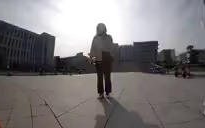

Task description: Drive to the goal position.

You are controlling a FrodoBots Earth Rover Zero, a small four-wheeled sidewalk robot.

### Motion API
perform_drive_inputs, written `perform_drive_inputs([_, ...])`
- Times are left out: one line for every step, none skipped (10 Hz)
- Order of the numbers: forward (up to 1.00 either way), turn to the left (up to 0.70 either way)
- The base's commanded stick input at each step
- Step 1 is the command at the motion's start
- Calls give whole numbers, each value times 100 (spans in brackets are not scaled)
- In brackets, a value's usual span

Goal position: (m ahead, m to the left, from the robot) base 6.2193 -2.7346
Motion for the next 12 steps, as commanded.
perform_drive_inputs([0,0])
perform_drive_inputs([0,0])
perform_drive_inputs([0,0])
perform_drive_inputs([0,0])
perform_drive_inputs([0,0])
perform_drive_inputs([4,0])
perform_drive_inputs([30,0])
perform_drive_inputs([70,0])
perform_drive_inputs([100,0])
perform_drive_inputs([100,0])
perform_drive_inputs([100,0])
perform_drive_inputs([100,0])
